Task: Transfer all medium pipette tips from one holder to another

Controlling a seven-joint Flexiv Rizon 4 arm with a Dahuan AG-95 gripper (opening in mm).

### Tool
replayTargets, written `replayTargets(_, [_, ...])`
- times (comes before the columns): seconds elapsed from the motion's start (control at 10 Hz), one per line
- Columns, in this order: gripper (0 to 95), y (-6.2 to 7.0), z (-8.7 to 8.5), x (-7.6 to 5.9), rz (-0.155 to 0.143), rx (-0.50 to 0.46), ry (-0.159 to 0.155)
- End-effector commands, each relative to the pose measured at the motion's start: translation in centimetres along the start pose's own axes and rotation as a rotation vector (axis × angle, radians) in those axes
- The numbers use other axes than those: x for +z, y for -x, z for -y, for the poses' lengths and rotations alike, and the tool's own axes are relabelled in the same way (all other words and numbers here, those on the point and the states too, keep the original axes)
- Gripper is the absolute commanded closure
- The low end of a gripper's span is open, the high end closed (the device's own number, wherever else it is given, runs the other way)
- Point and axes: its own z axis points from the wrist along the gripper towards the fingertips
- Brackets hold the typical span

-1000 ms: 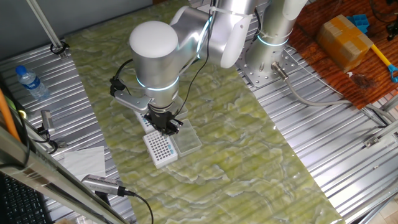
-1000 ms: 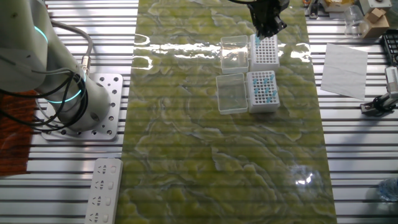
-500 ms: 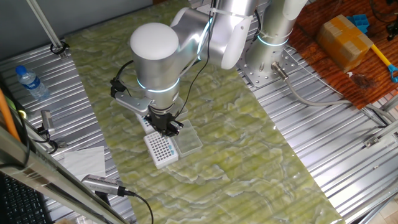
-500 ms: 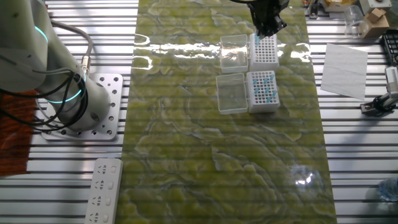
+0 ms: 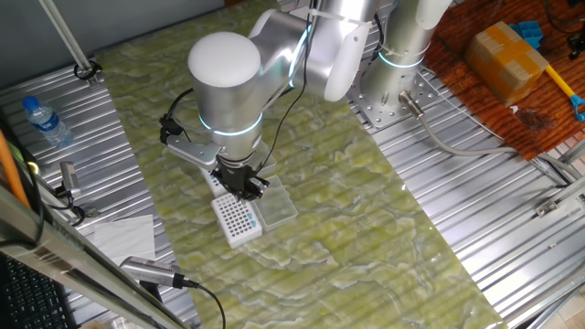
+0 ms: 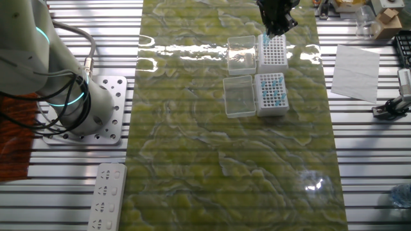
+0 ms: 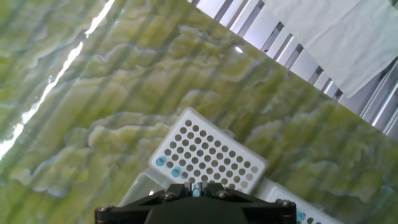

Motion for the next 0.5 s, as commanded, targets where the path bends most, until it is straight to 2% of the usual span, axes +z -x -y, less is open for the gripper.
replayTargets(0.1, [95.0, 0.07, -0.07, 0.06, 0.001, 0.002, 0.001])
replayTargets(0.5, [95.0, 0.22, -0.38, 0.28, 0.002, 0.011, 0.0])
